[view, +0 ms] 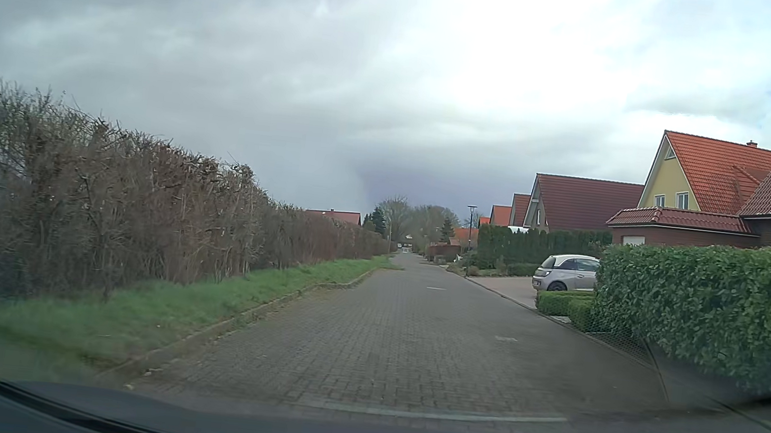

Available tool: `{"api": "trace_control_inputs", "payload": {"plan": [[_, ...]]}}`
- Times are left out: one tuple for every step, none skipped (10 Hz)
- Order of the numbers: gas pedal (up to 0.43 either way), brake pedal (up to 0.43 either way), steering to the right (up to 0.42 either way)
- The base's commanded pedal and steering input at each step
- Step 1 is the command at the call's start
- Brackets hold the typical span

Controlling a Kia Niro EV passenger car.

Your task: Follow the waypoints while adhering to traffic rules and regulations

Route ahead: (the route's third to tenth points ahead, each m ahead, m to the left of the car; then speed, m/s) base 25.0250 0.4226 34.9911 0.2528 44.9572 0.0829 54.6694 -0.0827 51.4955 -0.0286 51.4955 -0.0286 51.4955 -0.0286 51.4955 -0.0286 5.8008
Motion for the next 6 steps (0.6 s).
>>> {"api": "trace_control_inputs", "payload": {"plan": [[0.118,0.000,0.028],[0.118,0.000,0.028],[0.118,0.000,0.027],[0.118,0.000,0.023],[0.118,0.000,0.014],[0.110,0.000,0.010]]}}
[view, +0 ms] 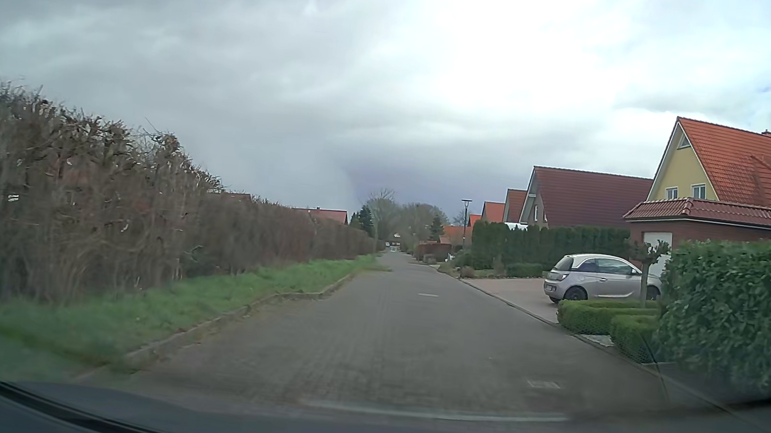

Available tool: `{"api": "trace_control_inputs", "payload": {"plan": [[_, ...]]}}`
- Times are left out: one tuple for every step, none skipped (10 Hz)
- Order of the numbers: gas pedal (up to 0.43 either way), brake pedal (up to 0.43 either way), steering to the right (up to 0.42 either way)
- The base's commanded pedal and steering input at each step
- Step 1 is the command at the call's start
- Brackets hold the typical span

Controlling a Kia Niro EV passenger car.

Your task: Follow the waypoints while adhering to traffic rules and regulations

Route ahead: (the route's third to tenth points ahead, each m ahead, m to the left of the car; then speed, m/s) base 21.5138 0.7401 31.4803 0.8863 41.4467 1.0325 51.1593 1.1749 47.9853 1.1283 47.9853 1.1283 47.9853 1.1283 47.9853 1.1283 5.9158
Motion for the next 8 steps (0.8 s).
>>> {"api": "trace_control_inputs", "payload": {"plan": [[0.098,0.000,0.010],[0.098,0.000,0.010],[0.098,0.000,0.010],[0.098,0.000,0.010],[0.098,0.000,0.009],[0.098,0.000,0.009],[0.098,0.000,0.010],[0.098,0.000,0.010]]}}
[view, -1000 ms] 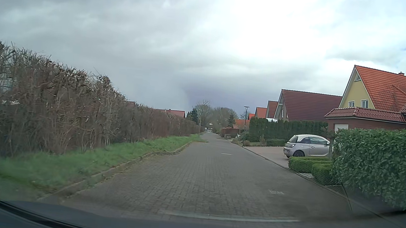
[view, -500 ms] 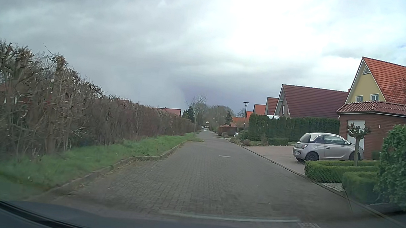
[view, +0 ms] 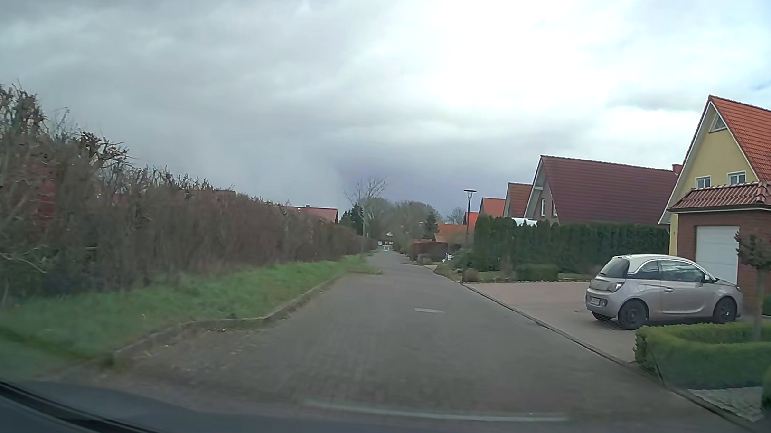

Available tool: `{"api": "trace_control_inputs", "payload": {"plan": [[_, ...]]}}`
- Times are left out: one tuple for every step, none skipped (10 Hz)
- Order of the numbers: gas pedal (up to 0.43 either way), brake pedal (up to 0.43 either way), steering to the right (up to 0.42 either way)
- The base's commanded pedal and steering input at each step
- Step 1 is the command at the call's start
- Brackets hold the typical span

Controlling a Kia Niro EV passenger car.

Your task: Follow the waypoints while adhering to traffic rules and regulations

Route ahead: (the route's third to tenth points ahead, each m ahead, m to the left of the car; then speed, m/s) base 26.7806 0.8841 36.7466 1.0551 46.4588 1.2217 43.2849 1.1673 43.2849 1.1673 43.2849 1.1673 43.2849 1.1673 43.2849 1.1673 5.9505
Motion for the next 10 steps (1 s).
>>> {"api": "trace_control_inputs", "payload": {"plan": [[0.098,0.000,0.010],[0.098,0.000,0.009],[0.098,0.000,0.009],[0.098,0.000,0.009],[0.098,0.000,0.010],[0.098,0.000,0.010],[0.098,0.000,0.010],[0.098,0.000,0.010],[0.087,0.000,0.010],[0.087,0.000,0.009]]}}
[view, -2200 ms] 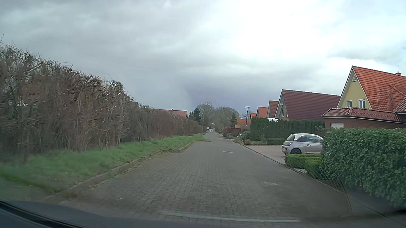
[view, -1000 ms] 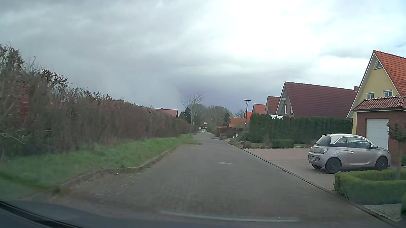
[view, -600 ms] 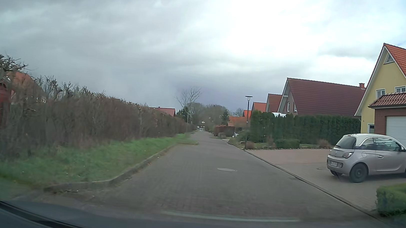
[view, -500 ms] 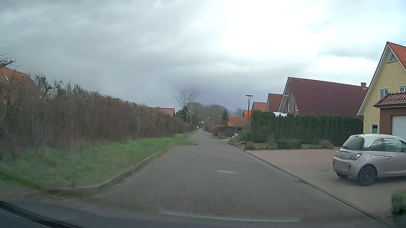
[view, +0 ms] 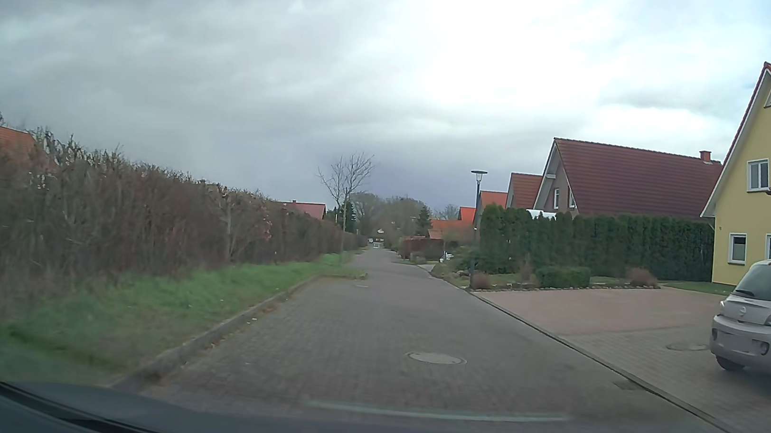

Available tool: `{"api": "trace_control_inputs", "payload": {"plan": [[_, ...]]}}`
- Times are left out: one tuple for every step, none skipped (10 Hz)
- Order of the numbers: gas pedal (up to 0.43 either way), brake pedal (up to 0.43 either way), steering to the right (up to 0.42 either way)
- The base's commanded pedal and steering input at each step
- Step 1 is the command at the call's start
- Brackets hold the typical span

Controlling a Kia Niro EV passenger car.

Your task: Follow the waypoints while adhering to traffic rules and regulations

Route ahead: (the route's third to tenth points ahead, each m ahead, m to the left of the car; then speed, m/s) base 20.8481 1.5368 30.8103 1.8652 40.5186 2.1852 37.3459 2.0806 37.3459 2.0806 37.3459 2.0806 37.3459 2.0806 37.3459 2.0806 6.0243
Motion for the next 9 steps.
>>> {"api": "trace_control_inputs", "payload": {"plan": [[0.087,0.000,0.009],[0.087,0.000,0.009],[0.087,0.000,0.009],[0.098,0.000,0.007],[0.098,0.000,0.005],[0.098,0.000,0.004],[0.098,0.000,0.004],[0.079,0.000,0.003],[0.067,0.000,0.002]]}}
